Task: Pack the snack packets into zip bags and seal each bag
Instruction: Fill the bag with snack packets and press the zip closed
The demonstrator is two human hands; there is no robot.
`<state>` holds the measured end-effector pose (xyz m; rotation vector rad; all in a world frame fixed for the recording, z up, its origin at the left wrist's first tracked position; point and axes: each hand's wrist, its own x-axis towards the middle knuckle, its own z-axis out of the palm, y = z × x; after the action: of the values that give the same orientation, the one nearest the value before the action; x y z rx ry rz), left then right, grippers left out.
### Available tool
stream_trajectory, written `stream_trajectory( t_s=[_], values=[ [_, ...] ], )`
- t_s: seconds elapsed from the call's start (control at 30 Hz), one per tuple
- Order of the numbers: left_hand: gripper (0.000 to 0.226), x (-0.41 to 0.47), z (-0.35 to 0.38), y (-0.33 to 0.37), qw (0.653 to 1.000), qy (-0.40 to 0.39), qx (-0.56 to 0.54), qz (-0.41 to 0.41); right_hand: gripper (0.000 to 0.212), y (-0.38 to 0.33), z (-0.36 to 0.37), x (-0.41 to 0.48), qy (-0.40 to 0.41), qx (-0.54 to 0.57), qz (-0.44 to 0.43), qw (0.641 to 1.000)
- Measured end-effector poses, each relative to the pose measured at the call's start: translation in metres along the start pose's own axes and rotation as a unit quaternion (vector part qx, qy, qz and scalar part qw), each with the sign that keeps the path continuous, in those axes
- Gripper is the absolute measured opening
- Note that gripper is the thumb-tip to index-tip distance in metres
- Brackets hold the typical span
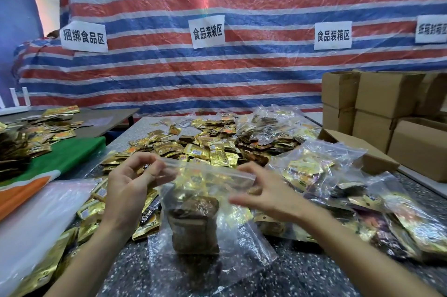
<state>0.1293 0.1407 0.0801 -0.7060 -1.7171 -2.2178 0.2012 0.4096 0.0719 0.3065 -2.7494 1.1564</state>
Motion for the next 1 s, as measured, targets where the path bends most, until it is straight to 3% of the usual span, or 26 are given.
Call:
stream_trajectory(
  t_s=[0.07,0.13,0.2,0.33,0.37,0.43,0.53,0.63,0.73,0.8,0.9,1.0],
  values=[
    [0.010,-0.001,0.009,0.000,1.000,-0.005,-0.017,-0.002,0.098,0.010,0.027,-0.006,-0.065,0.028,0.034,0.997],
    [0.010,-0.001,0.017,0.000,0.999,-0.006,-0.035,-0.004,0.082,0.011,0.052,-0.006,-0.084,0.076,0.045,0.993],
    [0.007,-0.001,0.024,0.000,0.999,-0.012,-0.029,0.001,0.051,0.010,0.069,-0.001,-0.042,0.084,0.044,0.995],
    [0.008,-0.001,0.034,0.008,0.999,-0.008,0.023,0.032,0.019,-0.003,0.063,-0.002,0.000,0.113,0.047,0.992],
    [0.011,-0.001,0.036,0.010,0.999,-0.007,0.033,0.039,0.013,-0.006,0.056,-0.003,0.003,0.117,0.032,0.993],
    [0.026,-0.002,0.039,0.014,0.998,-0.005,0.051,0.047,0.026,-0.015,0.038,-0.006,0.013,0.146,0.015,0.989],
    [0.044,-0.008,0.045,0.017,0.995,0.005,0.071,0.063,0.028,-0.019,0.003,-0.007,0.092,0.181,0.016,0.979],
    [0.039,-0.017,0.046,0.017,0.996,-0.012,0.079,0.049,0.019,-0.017,-0.044,-0.006,0.205,0.183,0.072,0.959],
    [0.027,-0.023,0.038,0.013,0.994,-0.022,0.099,0.029,0.004,0.006,-0.103,0.000,0.300,0.107,0.179,0.931],
    [0.024,-0.025,0.030,0.009,0.994,-0.021,0.108,0.006,0.010,0.025,-0.140,0.006,0.311,0.040,0.261,0.913],
    [0.020,-0.027,0.016,0.002,0.990,-0.021,0.131,-0.038,0.020,0.056,-0.163,0.005,0.263,-0.106,0.373,0.883],
    [0.016,-0.030,0.003,-0.001,0.988,-0.018,0.147,-0.054,0.046,0.084,-0.154,0.004,0.193,-0.241,0.392,0.867]
  ],
)
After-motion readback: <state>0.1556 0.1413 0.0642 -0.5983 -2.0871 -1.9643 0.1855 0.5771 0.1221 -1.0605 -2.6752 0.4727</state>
